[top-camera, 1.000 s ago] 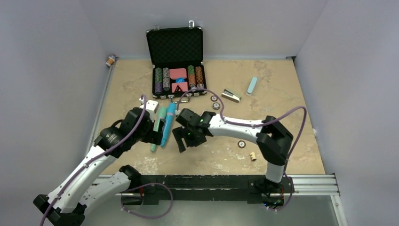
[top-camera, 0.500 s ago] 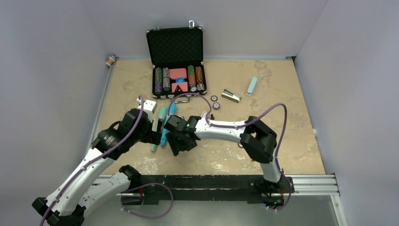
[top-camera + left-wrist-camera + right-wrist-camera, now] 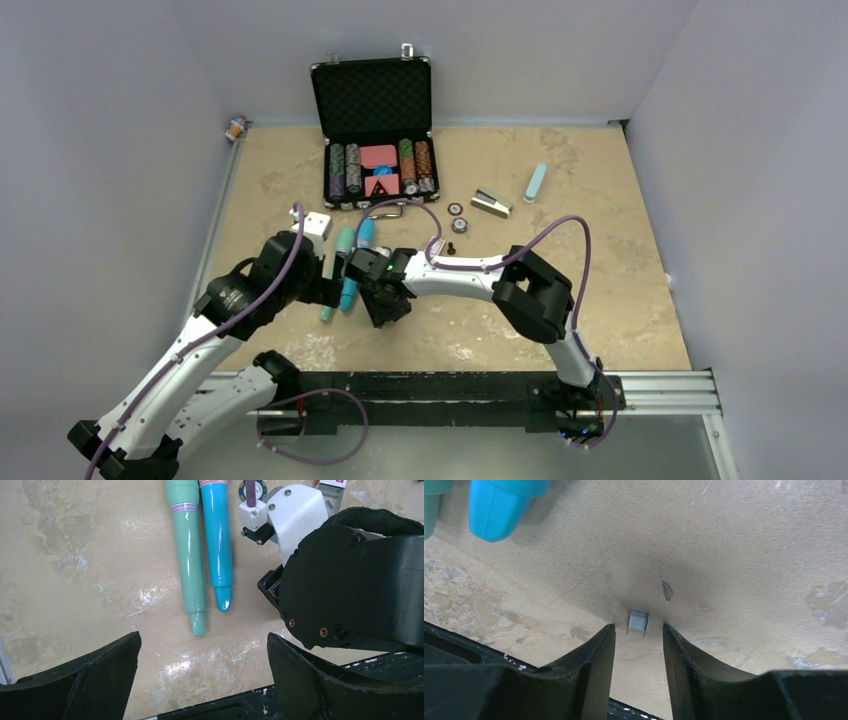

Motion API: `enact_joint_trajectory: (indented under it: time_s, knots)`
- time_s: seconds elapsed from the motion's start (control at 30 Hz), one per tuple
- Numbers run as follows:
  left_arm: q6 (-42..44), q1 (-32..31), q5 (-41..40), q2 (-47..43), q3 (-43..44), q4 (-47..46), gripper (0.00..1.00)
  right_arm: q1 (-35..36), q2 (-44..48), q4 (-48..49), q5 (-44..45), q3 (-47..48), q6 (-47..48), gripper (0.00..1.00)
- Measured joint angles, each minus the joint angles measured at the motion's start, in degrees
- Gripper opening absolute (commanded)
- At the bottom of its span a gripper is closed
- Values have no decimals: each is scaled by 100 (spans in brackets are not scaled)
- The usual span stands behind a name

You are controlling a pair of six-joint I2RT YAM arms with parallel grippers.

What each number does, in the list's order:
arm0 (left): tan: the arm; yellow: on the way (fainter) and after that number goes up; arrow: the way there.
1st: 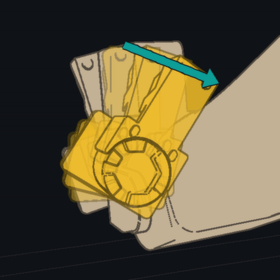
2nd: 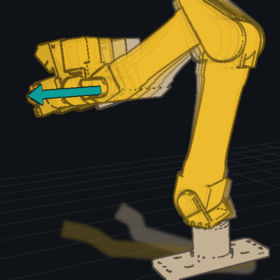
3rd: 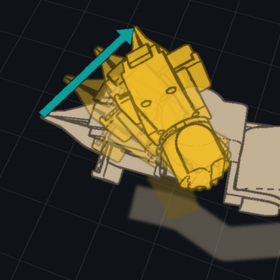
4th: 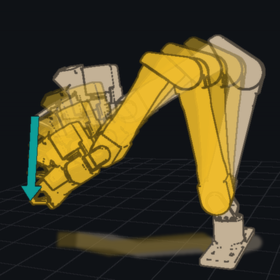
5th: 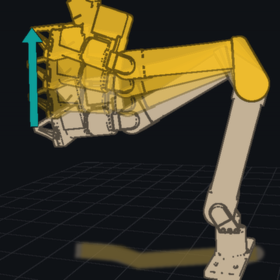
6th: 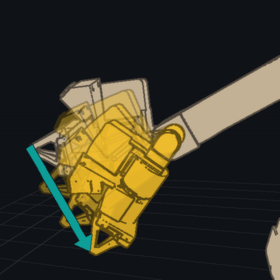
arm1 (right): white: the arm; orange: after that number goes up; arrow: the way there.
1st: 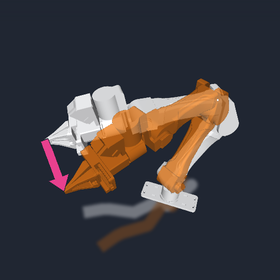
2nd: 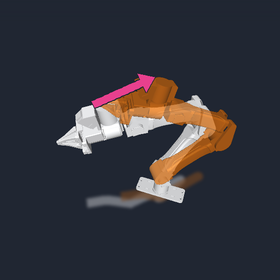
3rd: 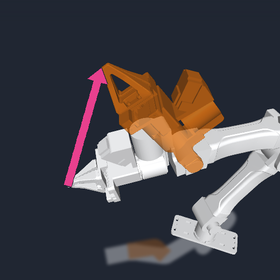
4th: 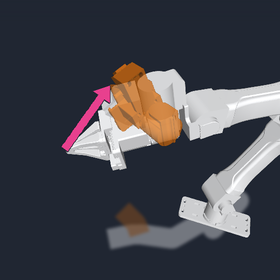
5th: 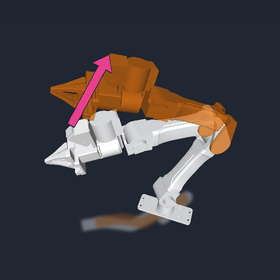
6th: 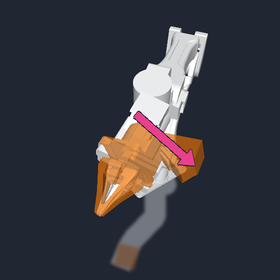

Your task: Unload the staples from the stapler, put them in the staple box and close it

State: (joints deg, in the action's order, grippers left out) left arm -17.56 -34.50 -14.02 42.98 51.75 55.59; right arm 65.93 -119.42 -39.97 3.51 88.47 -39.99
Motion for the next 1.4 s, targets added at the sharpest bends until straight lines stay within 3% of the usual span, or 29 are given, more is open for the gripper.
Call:
enact_joint_trajectory:
  time_s: [0.5, 0.7, 0.87, 0.97, 1.1, 1.4]
  knots:
    - [-7, 0, -31, -20, 0, 0, 99, 0, -35, -37, 26, 35, 11, 32]
    - [-7, 0, -37, -22, 0, 2, 99, 2, -107, -72, 20, 133, 35, 21]
    - [-9, 0, -70, -22, 0, 9, 99, 2, -107, -76, 20, 133, 57, 19]
    - [-13, 0, -98, -26, 0, 22, 99, 2, -107, -76, 22, 133, 68, 16]
    - [-46, 0, -120, -26, -2, 22, 99, 2, -107, -79, 22, 133, 116, 2]
    - [-48, 0, -122, -26, 0, 22, 99, 2, 313, -35, 17, -448, 551, 0]
